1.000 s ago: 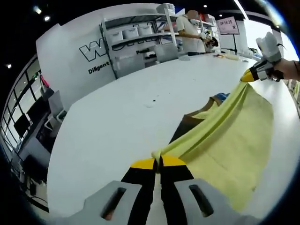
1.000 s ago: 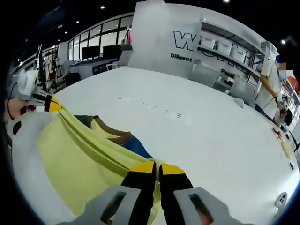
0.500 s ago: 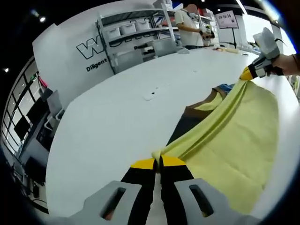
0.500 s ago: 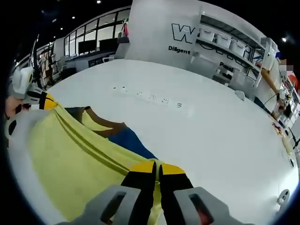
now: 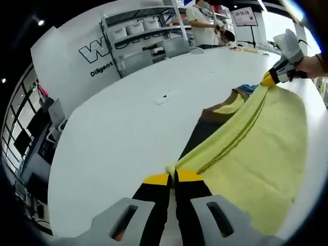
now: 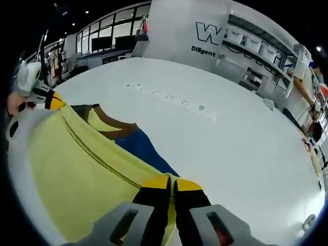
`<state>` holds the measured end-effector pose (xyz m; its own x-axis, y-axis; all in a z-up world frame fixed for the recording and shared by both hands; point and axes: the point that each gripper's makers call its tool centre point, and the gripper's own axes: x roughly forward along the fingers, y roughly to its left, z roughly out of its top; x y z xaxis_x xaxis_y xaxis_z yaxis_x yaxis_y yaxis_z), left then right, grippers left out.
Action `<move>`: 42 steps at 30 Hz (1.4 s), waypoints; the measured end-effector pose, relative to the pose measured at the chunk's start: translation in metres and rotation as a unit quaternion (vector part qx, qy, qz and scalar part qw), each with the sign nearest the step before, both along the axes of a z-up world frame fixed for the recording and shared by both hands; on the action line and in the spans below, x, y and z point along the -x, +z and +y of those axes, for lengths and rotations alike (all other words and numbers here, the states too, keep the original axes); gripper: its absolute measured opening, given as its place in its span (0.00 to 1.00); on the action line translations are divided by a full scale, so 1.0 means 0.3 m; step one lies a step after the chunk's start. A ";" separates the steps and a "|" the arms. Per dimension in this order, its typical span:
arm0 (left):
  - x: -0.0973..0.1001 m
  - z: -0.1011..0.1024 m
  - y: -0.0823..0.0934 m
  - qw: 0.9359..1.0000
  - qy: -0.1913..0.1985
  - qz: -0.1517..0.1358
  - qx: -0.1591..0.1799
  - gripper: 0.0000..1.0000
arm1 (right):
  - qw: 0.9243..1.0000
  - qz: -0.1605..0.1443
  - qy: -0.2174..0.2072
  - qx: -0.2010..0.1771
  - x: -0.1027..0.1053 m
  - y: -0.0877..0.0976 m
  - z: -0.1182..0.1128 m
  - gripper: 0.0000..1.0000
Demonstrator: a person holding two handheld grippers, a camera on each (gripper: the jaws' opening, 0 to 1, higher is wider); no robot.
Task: Fold the garment on the visible template until the final outline fits inside the template.
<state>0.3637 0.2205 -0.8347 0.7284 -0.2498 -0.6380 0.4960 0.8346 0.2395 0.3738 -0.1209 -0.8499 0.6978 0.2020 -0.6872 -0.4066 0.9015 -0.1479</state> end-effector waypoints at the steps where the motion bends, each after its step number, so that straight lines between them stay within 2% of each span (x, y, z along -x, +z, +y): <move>1: 0.002 0.001 -0.005 1.000 0.004 0.004 0.004 0.05 | 1.000 0.000 -0.001 -0.001 0.000 0.000 0.001 0.00; 2: 0.001 0.012 -0.013 0.997 0.047 0.021 0.060 0.05 | 0.998 0.013 -0.039 -0.042 0.012 -0.001 0.002 0.00; 6: 0.003 0.010 -0.009 0.999 0.027 0.015 0.039 0.05 | 0.994 0.024 -0.053 -0.088 0.023 0.004 -0.003 0.00; 8: 0.008 0.005 -0.007 0.999 0.019 0.014 0.045 0.06 | 0.995 0.029 -0.036 -0.086 0.028 0.005 0.000 0.00; 9: 0.011 0.001 -0.006 0.998 0.018 0.019 0.061 0.06 | 0.996 0.028 -0.019 -0.083 0.032 0.007 0.007 0.01; 11: 0.009 0.008 0.009 0.997 0.017 0.014 0.070 0.06 | 0.996 0.016 -0.012 -0.092 0.028 0.023 0.002 0.12; 12: 0.007 0.003 0.014 0.998 0.008 0.012 0.068 0.07 | 0.995 -0.005 -0.013 -0.095 0.014 0.043 -0.009 0.22; 13: 0.005 -0.006 0.022 0.998 -0.014 0.008 0.058 0.08 | 0.996 -0.015 -0.011 -0.093 0.009 0.051 -0.012 0.35; 14: 0.009 -0.003 0.026 0.999 -0.029 0.008 0.039 0.09 | 0.996 -0.017 -0.007 -0.087 0.012 0.060 -0.018 0.40; 15: 0.002 0.001 0.054 0.998 -0.054 -0.016 0.009 0.11 | 0.997 -0.019 0.013 -0.072 0.011 0.074 -0.026 0.41; 16: -0.001 -0.003 0.069 0.997 -0.066 -0.027 0.003 0.13 | 0.997 -0.021 0.022 -0.069 0.011 0.079 -0.024 0.40; 17: 0.001 -0.007 0.082 0.996 -0.077 -0.033 0.002 0.15 | 0.996 -0.030 0.061 -0.056 0.014 0.096 -0.009 0.41; 18: 0.005 -0.010 0.091 0.996 -0.085 -0.037 0.003 0.16 | 0.995 -0.035 0.083 -0.042 0.017 0.104 -0.005 0.42; 20: 0.016 -0.009 0.101 0.994 -0.105 -0.038 -0.007 0.20 | 0.988 -0.038 0.150 0.000 0.036 0.114 0.018 0.43; 21: 0.023 -0.005 0.101 0.991 -0.122 -0.039 -0.026 0.22 | 0.984 -0.039 0.175 0.017 0.041 0.115 0.026 0.42; 22: 0.028 -0.009 0.099 0.990 -0.131 -0.038 -0.031 0.24 | 0.977 -0.038 0.205 0.040 0.049 0.114 0.033 0.41; 24: 0.033 -0.013 0.105 0.981 -0.171 -0.057 -0.073 0.25 | 0.966 -0.042 0.243 0.078 0.062 0.120 0.042 0.40; 25: 0.039 -0.019 0.107 0.976 -0.188 -0.062 -0.089 0.25 | 0.953 -0.055 0.275 0.110 0.060 0.128 0.044 0.40; 26: 0.043 -0.024 0.110 0.972 -0.201 -0.066 -0.099 0.26 | 0.947 -0.052 0.295 0.115 0.061 0.128 0.048 0.41; 27: 0.043 -0.027 0.112 0.970 -0.208 -0.070 -0.104 0.27 | 0.944 -0.047 0.303 0.124 0.072 0.126 0.049 0.41; 28: 0.046 -0.030 0.111 0.960 -0.234 -0.078 -0.134 0.29 | 0.940 -0.041 0.310 0.134 0.083 0.124 0.050 0.41; 29: 0.047 -0.031 0.107 0.953 -0.249 -0.079 -0.153 0.30 | 0.933 -0.042 0.323 0.153 0.078 0.123 0.042 0.40; 31: 0.049 -0.041 0.102 0.946 -0.270 -0.079 -0.163 0.30 | 0.926 -0.044 0.339 0.161 0.084 0.131 0.049 0.38; 32: 0.046 -0.046 0.101 0.937 -0.288 -0.085 -0.179 0.28 | 0.924 -0.044 0.344 0.162 0.088 0.132 0.053 0.36; 33: 0.046 -0.046 0.100 0.934 -0.292 -0.085 -0.185 0.26 | 0.922 -0.044 0.347 0.164 0.089 0.132 0.054 0.35; 34: 0.049 -0.051 0.095 0.927 -0.308 -0.085 -0.197 0.26 | 0.918 -0.042 0.355 0.172 0.093 0.131 0.054 0.35; 35: 0.056 -0.065 0.091 0.917 -0.331 -0.086 -0.206 0.27 | 0.909 -0.034 0.369 0.188 0.103 0.122 0.051 0.35; 36: 0.057 -0.068 0.091 0.915 -0.336 -0.087 -0.208 0.27 | 0.907 -0.032 0.373 0.191 0.106 0.119 0.052 0.34; 37: 0.060 -0.072 0.087 0.908 -0.351 -0.085 -0.214 0.26 | 0.905 -0.030 0.377 0.193 0.110 0.116 0.052 0.33; 40: 0.049 -0.055 0.075 0.901 -0.355 -0.077 -0.236 0.26 | 0.896 -0.026 0.391 0.208 0.109 0.107 0.044 0.29; 41: 0.045 -0.052 0.071 0.902 -0.355 -0.073 -0.236 0.25 | 0.894 -0.025 0.394 0.210 0.109 0.106 0.044 0.28; 42: 0.044 -0.050 0.067 0.901 -0.357 -0.069 -0.235 0.25 | 0.878 -0.016 0.422 0.227 0.120 0.094 0.042 0.27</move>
